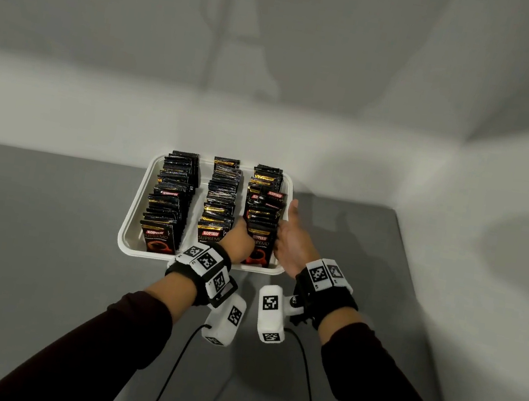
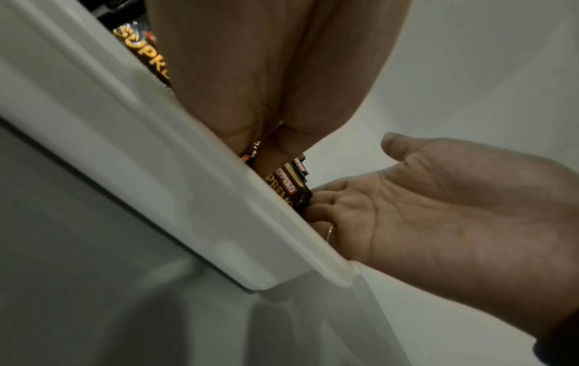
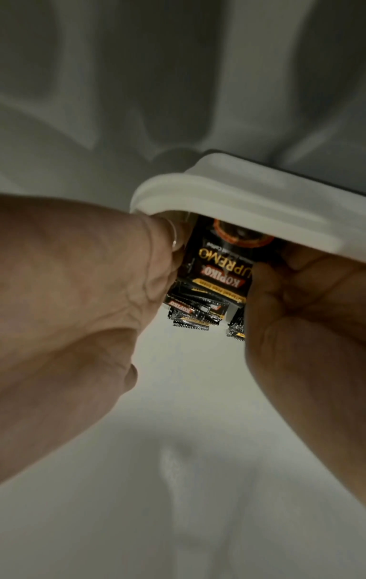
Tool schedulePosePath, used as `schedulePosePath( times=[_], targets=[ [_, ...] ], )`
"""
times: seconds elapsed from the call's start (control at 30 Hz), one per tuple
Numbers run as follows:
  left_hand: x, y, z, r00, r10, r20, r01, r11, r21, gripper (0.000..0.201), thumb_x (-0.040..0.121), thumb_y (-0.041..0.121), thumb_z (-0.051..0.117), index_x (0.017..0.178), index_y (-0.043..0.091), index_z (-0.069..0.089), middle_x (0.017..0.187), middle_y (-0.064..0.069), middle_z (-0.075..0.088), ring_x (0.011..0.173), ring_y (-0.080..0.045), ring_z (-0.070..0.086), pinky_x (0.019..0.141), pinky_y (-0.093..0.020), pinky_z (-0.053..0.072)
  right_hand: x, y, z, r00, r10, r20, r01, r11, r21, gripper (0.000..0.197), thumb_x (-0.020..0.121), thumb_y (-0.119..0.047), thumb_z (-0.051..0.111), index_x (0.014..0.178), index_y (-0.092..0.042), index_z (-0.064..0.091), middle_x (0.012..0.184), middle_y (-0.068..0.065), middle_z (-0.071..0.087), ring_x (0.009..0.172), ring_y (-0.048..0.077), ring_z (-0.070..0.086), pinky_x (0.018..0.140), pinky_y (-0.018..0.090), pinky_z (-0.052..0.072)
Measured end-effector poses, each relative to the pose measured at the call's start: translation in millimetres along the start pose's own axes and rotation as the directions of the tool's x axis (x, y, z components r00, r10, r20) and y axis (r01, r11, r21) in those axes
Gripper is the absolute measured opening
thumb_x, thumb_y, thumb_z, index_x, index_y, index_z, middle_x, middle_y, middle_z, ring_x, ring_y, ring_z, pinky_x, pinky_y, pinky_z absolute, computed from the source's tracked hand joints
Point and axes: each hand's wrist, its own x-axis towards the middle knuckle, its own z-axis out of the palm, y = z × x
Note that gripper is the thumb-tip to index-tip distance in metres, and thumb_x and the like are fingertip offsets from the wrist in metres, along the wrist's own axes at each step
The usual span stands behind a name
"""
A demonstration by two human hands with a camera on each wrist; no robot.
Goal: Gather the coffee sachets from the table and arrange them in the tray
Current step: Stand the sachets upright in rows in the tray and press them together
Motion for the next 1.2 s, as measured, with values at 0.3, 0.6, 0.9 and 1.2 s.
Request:
schedulePosePath(
  times=[0.3, 0.6, 0.9, 1.2],
  targets=[
    [2, 8, 0, 0.997, 0.012, 0.07, 0.004, 0.976, -0.216, 0.045, 0.084, -0.017, 0.033, 0.128, -0.005, 0.037, 0.119, -0.03, 0.054, 0.111, -0.041, 0.054, 0.099, -0.052, 0.042, 9, -2, -5, 1.0, -0.002, 0.029, 0.002, 1.0, -0.031, 0.076, 0.094, -0.057, 0.005, 0.139, -0.006, 0.039, 0.138, 0.018, 0.049, 0.128, 0.025, 0.047, 0.091, 0.026, 0.046],
    [6, 12, -1, 0.997, -0.049, 0.067, 0.078, 0.832, -0.549, 0.028, 0.086, -0.002, 0.035, 0.113, 0.006, 0.039, 0.089, -0.013, 0.051, 0.08, -0.027, 0.053, 0.083, -0.042, 0.047, 23, -2, -5, 1.0, 0.012, -0.024, -0.013, 0.998, -0.063, 0.077, 0.093, -0.061, 0.011, 0.134, -0.008, 0.047, 0.123, 0.013, 0.06, 0.105, 0.017, 0.061, 0.079, 0.023, 0.051],
    [12, 16, -2, 0.993, -0.045, 0.111, 0.112, 0.677, -0.727, 0.039, 0.098, 0.038, 0.03, 0.104, 0.008, 0.054, 0.083, -0.011, 0.057, 0.073, -0.024, 0.055, 0.073, -0.034, 0.046, 34, -3, -7, 0.997, -0.051, -0.065, 0.046, 0.997, -0.065, 0.071, 0.09, -0.065, 0.02, 0.126, -0.015, 0.055, 0.126, 0.015, 0.059, 0.118, 0.026, 0.057, 0.107, 0.042, 0.039],
    [24, 22, -2, 0.994, -0.068, 0.083, 0.107, 0.674, -0.731, 0.034, 0.096, 0.033, 0.03, 0.075, 0.014, 0.049, 0.069, -0.007, 0.048, 0.059, -0.021, 0.047, 0.059, -0.028, 0.041, 42, -11, -7, 0.99, -0.024, -0.138, 0.002, 0.988, -0.157, 0.069, 0.089, -0.067, 0.021, 0.118, -0.018, 0.06, 0.123, 0.013, 0.062, 0.115, 0.023, 0.058, 0.106, 0.042, 0.04]
  ],
)
